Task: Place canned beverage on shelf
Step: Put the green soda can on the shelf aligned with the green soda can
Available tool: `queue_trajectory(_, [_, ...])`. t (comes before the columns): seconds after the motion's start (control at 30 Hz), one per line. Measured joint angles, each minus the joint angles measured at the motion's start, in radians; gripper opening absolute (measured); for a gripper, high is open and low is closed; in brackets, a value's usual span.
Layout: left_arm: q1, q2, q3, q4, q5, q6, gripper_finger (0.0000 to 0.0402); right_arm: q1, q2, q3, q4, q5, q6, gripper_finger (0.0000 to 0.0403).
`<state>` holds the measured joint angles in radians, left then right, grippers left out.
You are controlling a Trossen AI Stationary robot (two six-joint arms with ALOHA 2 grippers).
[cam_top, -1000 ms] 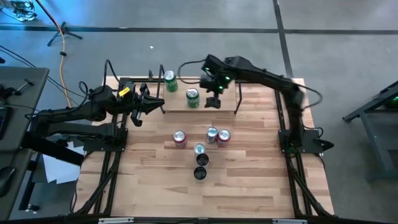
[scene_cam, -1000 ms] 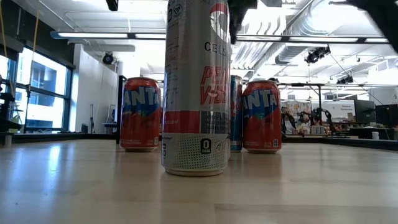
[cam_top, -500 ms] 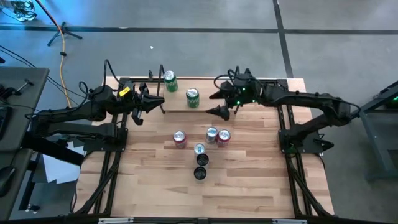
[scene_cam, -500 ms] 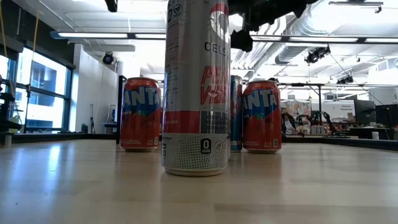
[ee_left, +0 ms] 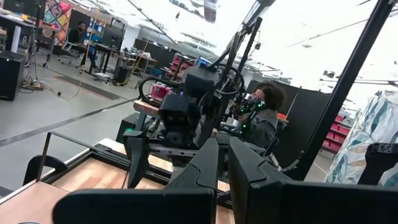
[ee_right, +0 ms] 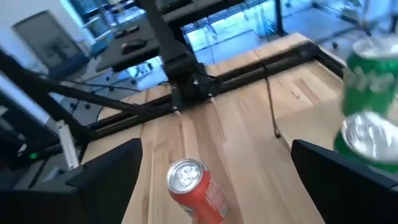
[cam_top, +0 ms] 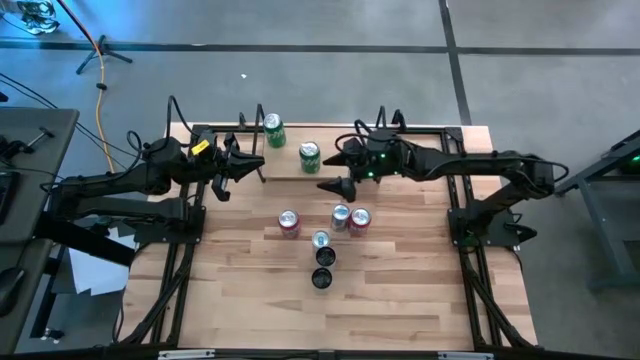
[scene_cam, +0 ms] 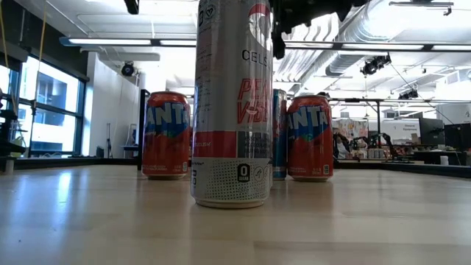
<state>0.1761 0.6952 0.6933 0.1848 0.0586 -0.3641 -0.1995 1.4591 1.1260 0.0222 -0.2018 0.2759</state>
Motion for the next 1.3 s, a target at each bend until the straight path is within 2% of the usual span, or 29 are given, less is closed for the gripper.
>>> queue_trajectory(0.1, [0.0,0.0,0.0,0.0,0.0,0.0,0.0,0.016,-0.004,0.053,-0.053,-0.001,-0.119,0.0398])
queue_trajectory(0.23, [0.0,0.0,0.0,0.0,0.0,0.0,0.0,0.048,0.029,0.157,-0.303,0.21,-0.279,0.0388])
queue_trajectory(0.3, [0.0,0.0,0.0,0.0,0.001,0.0,0.0,0.049,0.062,0.199,-0.387,0.302,-0.301,0.0369])
queue_trajectory(0.37, [0.0,0.0,0.0,0.0,0.001,0.0,0.0,0.043,0.1,0.23,-0.414,0.349,-0.301,0.0337])
queue_trajectory(0.47, [0.0,0.0,0.0,0.0,0.001,0.0,0.0,0.033,0.167,0.256,-0.431,0.407,-0.303,0.0262])
queue_trajectory(0.63, [0.0,0.0,0.0,0.0,0.001,-0.001,0.0,0.0,0.269,0.298,-0.436,0.434,-0.302,0.0069])
queue_trajectory(0.67, [0.0,0.0,0.0,0.001,0.001,-0.001,0.0,-0.007,0.285,0.304,-0.442,0.435,-0.303,0.0035])
queue_trajectory(0.7, [0.0,0.0,0.0,0.001,0.001,-0.001,0.0,-0.015,0.3,0.309,-0.446,0.437,-0.311,0.0018])
queue_trajectory(0.87, [0.0,0.0,0.0,0.001,0.002,-0.001,0.0,-0.045,0.35,0.318,-0.46,0.438,-0.269,0.0021])
queue_trajectory(0.97, [0.0,0.0,0.0,0.001,0.002,0.0,0.0,-0.056,0.366,0.318,-0.462,0.439,-0.287,0.0004])
queue_trajectory(1.3, [0.0,0.0,0.0,0.0,0.001,0.0,0.0,-0.063,0.42,0.318,-0.454,0.452,-0.338,0.0001])
